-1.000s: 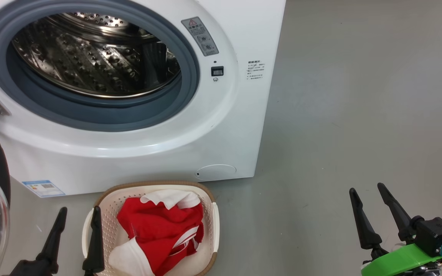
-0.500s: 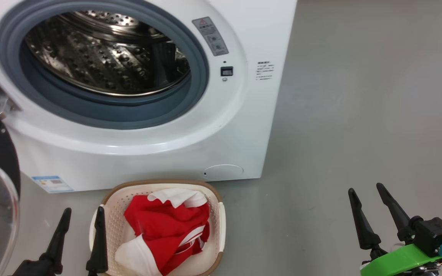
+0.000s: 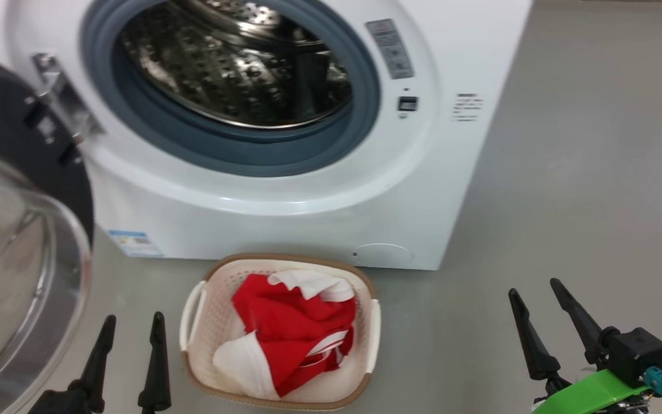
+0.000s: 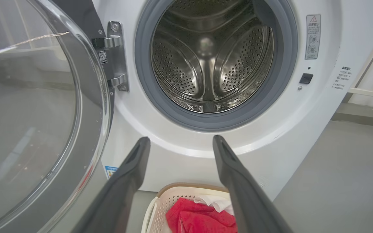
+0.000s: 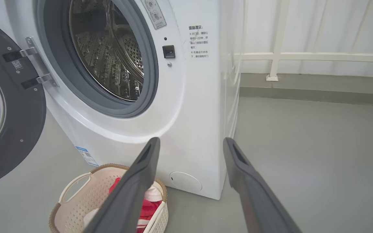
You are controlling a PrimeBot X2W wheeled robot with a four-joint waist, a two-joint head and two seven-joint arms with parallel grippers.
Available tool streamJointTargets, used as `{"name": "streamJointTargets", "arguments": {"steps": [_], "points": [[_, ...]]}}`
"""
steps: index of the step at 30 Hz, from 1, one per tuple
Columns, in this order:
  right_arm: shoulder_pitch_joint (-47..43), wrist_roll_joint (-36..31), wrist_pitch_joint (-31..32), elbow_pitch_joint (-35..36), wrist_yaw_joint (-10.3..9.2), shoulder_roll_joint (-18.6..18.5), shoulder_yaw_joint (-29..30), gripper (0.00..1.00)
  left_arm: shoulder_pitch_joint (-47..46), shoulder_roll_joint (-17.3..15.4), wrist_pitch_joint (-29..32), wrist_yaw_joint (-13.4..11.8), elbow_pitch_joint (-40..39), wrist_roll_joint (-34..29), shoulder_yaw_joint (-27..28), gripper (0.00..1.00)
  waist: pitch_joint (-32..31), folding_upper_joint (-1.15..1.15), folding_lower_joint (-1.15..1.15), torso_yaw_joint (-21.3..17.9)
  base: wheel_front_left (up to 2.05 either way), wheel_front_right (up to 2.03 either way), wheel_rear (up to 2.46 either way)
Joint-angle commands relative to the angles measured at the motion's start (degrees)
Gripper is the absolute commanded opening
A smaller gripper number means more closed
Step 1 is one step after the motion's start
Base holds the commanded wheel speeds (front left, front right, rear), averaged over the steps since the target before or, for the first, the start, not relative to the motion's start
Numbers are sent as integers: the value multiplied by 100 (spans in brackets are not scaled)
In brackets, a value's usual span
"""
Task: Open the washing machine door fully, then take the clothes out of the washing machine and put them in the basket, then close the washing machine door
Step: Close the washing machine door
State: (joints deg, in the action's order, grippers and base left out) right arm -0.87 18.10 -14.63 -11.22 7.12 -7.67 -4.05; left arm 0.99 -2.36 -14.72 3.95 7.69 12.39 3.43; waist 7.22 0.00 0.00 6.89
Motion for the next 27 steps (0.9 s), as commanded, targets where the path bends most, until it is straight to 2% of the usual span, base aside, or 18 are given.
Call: {"name": "streamJointTargets", "arguments": {"steps": [1,16,27], "points": [[168,0,-37,115,36,-119,-148,100,-110,-52,-28,-66,-113,68,145,100,24,0,0,344,0,0,0],[300,19,-37,18,36,-334,-397,100,-13,-52,-28,-406,-112,351,-337,100,1,0,0,1710,0,0,0],[338,27,-37,-20,36,-457,-521,100,68,-52,-28,-602,-160,577,-519,100,79,0,0,2415,0,0,0]]}}
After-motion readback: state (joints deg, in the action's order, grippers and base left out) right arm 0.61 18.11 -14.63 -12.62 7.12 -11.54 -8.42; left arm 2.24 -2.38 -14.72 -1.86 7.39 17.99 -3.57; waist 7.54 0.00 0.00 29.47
